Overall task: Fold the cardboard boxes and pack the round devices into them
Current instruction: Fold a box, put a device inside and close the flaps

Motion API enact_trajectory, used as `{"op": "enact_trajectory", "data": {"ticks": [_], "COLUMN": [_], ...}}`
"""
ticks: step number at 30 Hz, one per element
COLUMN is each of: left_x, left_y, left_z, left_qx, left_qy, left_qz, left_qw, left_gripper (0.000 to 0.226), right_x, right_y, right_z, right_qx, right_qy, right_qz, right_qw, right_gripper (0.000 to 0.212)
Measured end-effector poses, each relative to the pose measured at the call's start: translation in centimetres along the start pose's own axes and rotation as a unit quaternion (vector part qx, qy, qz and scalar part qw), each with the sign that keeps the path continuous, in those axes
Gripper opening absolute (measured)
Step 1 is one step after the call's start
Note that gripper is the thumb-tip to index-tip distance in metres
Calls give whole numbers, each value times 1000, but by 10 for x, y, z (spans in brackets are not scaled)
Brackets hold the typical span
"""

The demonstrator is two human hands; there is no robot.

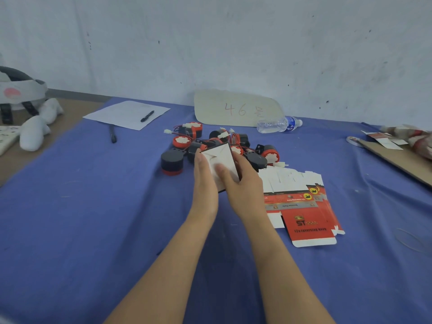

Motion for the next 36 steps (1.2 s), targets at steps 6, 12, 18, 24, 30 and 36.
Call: {"op": "enact_trajectory", "data": {"ticks": [6, 12, 18, 24, 30, 36], "left_x": [6, -3, -6, -7, -11, -11], "left_y": [1, 5, 8, 9, 8, 9], "left_z": [-3, 3, 5, 7, 9, 11], "left_qx": [11, 14, 28, 31, 32, 34], "left_qy": [12, 79, 100, 106, 115, 128], "left_qz": [-10, 3, -5, -11, -11, -36], "left_qw": [1000, 997, 995, 994, 993, 991], "left_gripper": [64, 52, 62, 62, 60, 49], "right_x": [-4, -7, -6, -6, -5, -2], "right_y": [-1, -1, -4, -4, -3, -4], "right_z": [-1, -1, -1, 1, 0, 0], "right_qx": [-6, -13, -26, -27, -9, -11], "right_qy": [-12, -13, -12, -2, -3, -11], "right_qz": [15, 30, 43, 32, 20, 8], "right_qw": [1000, 999, 999, 999, 1000, 1000], "right_gripper": [37, 38, 38, 43, 44, 44]}}
Point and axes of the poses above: each hand's wrist, its own z-axis away from the middle knuckle, its own y-axis out of the palm, x = y × z, the point moved 7 cm from there along -z, towards the middle knuckle, and after that the axes turned 4 degrees about z, right-handed, at the moved point
